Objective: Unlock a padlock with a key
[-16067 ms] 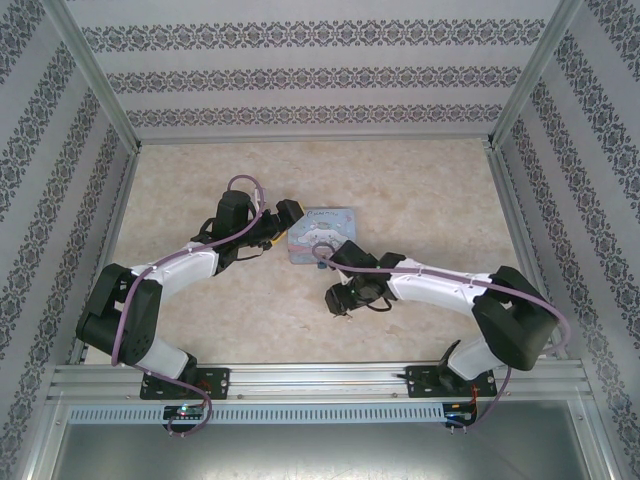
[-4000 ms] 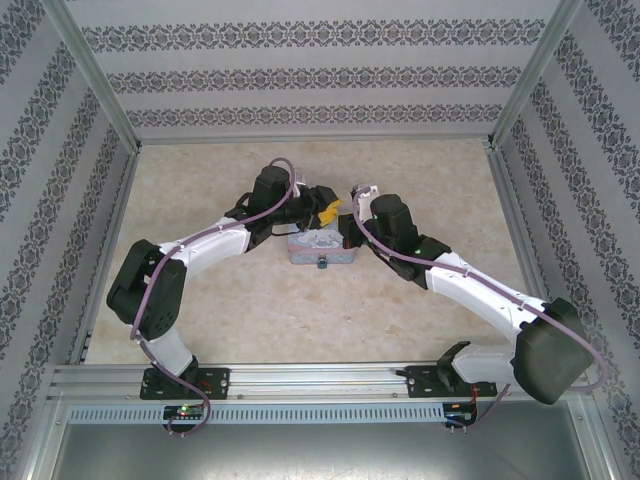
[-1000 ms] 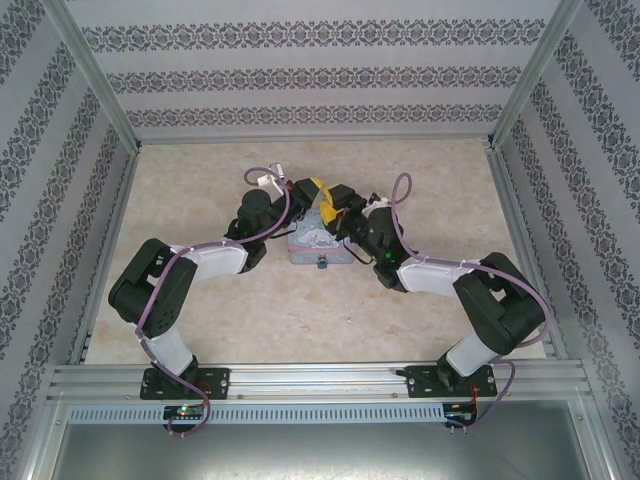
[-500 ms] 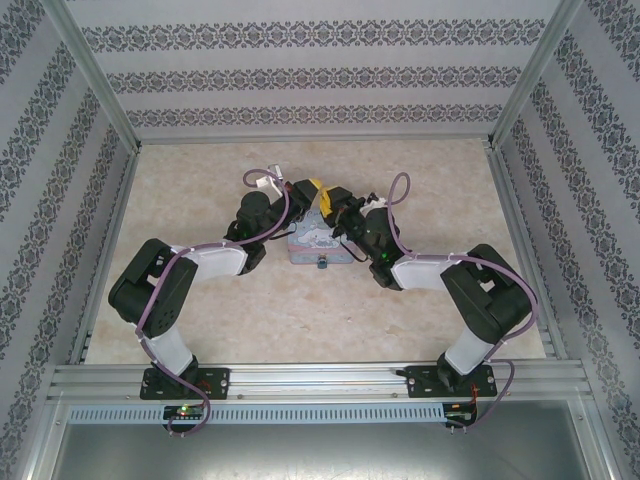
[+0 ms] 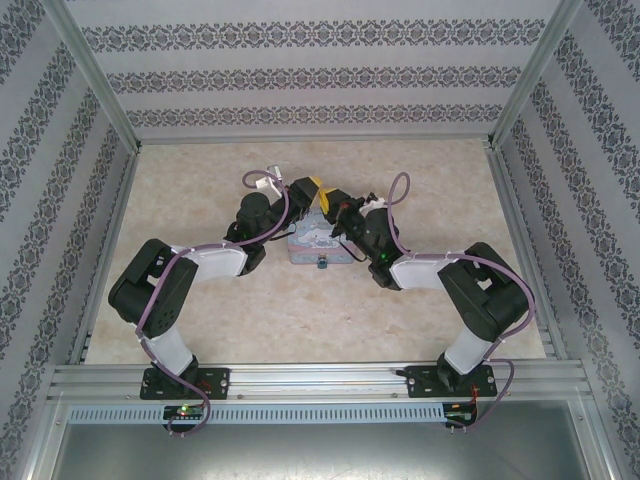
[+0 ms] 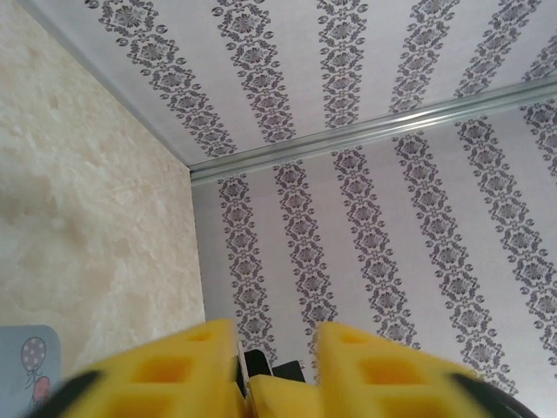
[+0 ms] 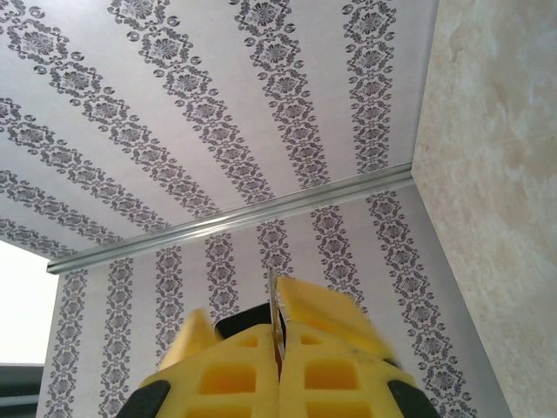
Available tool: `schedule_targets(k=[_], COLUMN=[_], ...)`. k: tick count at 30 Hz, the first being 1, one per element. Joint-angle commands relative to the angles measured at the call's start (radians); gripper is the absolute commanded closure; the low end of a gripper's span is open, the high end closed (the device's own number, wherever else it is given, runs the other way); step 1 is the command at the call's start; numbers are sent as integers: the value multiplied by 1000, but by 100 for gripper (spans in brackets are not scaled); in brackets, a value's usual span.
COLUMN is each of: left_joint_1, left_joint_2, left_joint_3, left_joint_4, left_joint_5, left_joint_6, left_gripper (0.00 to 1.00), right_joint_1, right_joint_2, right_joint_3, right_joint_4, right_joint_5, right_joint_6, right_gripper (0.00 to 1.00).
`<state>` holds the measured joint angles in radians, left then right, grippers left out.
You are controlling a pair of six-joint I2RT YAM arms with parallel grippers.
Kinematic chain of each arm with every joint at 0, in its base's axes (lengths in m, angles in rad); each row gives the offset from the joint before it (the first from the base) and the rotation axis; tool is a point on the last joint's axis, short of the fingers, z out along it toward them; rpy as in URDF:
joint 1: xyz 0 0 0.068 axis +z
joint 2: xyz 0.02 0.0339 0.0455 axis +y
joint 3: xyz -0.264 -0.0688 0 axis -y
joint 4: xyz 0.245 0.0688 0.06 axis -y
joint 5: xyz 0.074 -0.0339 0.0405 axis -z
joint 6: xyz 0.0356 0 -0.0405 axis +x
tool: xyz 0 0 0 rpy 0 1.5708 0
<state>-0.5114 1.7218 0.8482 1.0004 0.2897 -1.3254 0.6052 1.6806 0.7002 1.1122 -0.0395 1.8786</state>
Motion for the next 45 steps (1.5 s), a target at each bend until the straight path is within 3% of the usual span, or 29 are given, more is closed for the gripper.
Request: schedule_targets(k=[1,4,9,18,26,36,45], left_joint_1=[-3,12,41,51,43,5,-58], left_joint_2=[-51,-84,-133,-115,-61,-44,11], left_joint_3=[-4,-21,-12,115,133,88,1], left_joint_4=[-7,-35,-158,-468,-457,-399,-149], left_joint_5=[-2,-3,65,311,409,384,261], left_joint_6=[-5,-10,19,172,170,140,-18], left_gripper=[43,31,25,23,25,32,46], right_joint_1=[-27,-63,-121,-138,-85,-71,-64], right_joint_2=[-28,-76,-195,-421,-544,-544,-492], right_joint_3=[-25,-63,-115,-144,-154,-213,-210], right_joint_4=[42,15,-128,-496,-653,-605,-542], right_joint_5=[-17,-57,-135,-159,-67,-28,-18], right_joint_6=[-45,-93,-247,-643,-914,-858,-694], right_gripper=[100,100,100,100,100,100,100])
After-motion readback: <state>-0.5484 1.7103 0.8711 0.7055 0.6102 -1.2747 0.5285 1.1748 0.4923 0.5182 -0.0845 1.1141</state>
